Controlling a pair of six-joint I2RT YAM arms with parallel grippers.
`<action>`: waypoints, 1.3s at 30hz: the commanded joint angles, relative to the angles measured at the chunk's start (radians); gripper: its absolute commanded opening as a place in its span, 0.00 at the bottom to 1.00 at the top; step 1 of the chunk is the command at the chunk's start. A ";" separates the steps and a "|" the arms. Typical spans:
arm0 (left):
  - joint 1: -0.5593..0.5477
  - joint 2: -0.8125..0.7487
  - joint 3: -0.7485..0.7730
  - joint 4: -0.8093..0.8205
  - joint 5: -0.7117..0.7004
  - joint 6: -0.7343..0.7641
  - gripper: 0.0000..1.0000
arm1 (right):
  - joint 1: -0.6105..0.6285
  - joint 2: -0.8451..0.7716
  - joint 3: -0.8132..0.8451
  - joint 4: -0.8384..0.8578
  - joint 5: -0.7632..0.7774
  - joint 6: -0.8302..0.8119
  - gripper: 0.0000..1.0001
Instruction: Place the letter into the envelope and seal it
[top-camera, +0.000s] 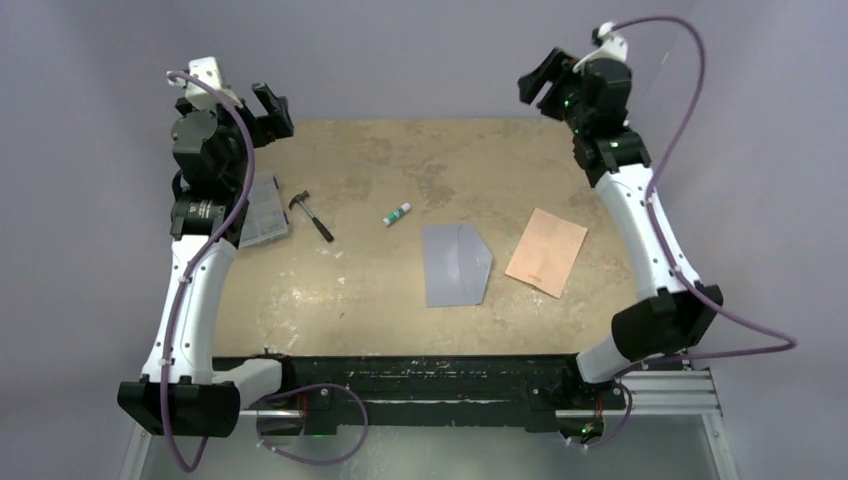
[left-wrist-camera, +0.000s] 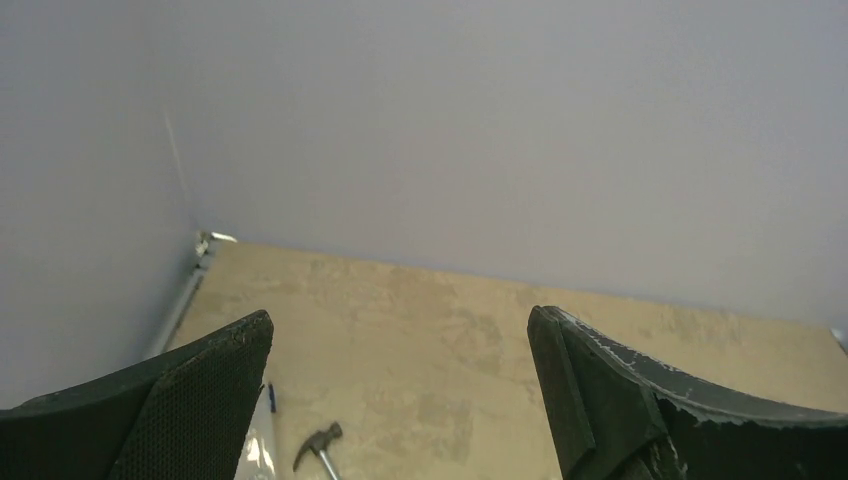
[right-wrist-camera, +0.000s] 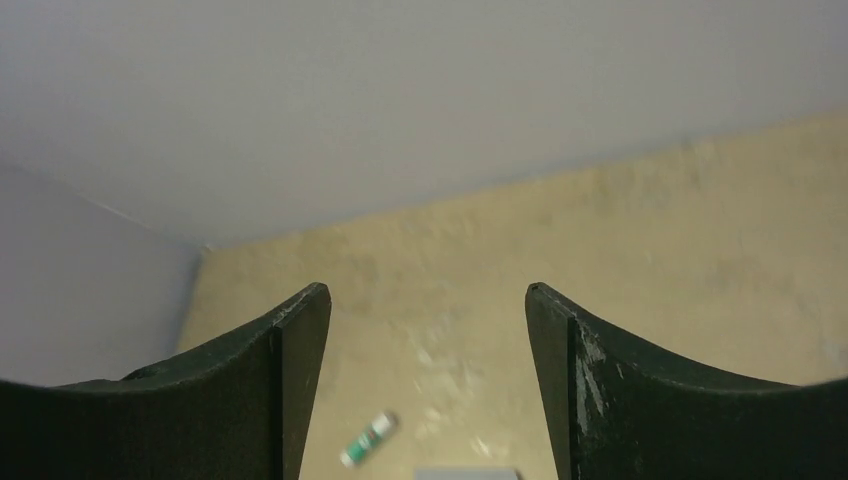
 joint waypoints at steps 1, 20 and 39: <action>0.004 0.009 -0.085 0.014 0.187 -0.014 0.99 | -0.069 0.006 -0.154 -0.073 -0.049 0.035 0.75; -0.040 0.099 -0.191 0.179 0.296 -0.014 0.99 | -0.473 0.057 -0.664 0.020 -0.120 0.096 0.76; -0.092 0.164 -0.145 0.165 0.281 0.028 0.99 | -0.583 0.198 -0.911 0.259 -0.365 -0.016 0.60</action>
